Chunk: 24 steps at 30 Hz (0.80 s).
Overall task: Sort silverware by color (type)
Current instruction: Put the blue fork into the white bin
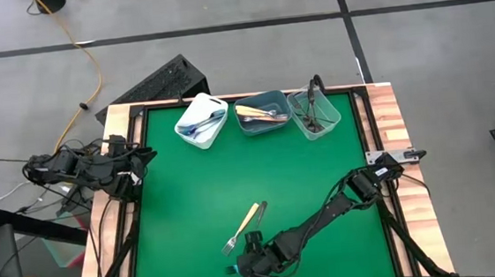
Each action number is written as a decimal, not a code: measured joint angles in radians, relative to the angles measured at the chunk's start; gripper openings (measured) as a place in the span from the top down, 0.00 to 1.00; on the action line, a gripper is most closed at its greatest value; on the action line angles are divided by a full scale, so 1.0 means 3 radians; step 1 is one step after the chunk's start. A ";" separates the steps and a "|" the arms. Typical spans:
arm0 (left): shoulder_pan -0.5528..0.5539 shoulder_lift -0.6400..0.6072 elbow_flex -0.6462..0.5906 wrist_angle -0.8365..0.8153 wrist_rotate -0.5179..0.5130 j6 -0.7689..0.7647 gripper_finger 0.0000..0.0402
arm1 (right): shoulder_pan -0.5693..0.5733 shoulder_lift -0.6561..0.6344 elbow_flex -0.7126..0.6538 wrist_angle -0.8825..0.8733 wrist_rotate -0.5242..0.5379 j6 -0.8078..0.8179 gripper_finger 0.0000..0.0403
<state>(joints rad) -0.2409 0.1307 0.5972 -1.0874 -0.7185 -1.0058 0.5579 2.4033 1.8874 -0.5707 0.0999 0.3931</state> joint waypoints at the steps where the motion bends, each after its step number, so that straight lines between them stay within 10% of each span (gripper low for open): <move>1: 0.0001 0.0000 0.0000 0.0000 -0.0001 0.0000 0.59 | 0.0001 0.0000 0.0000 -0.0001 -0.0005 0.0008 0.94; 24: 0.0001 0.0000 0.0000 -0.0001 -0.0010 0.0001 0.59 | -0.0079 0.0034 0.0698 -0.0555 -0.0084 0.0146 0.99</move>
<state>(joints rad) -0.2406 0.1307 0.5972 -1.0877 -0.7214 -1.0054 0.5341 2.4134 2.0969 -0.7371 0.0745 0.4370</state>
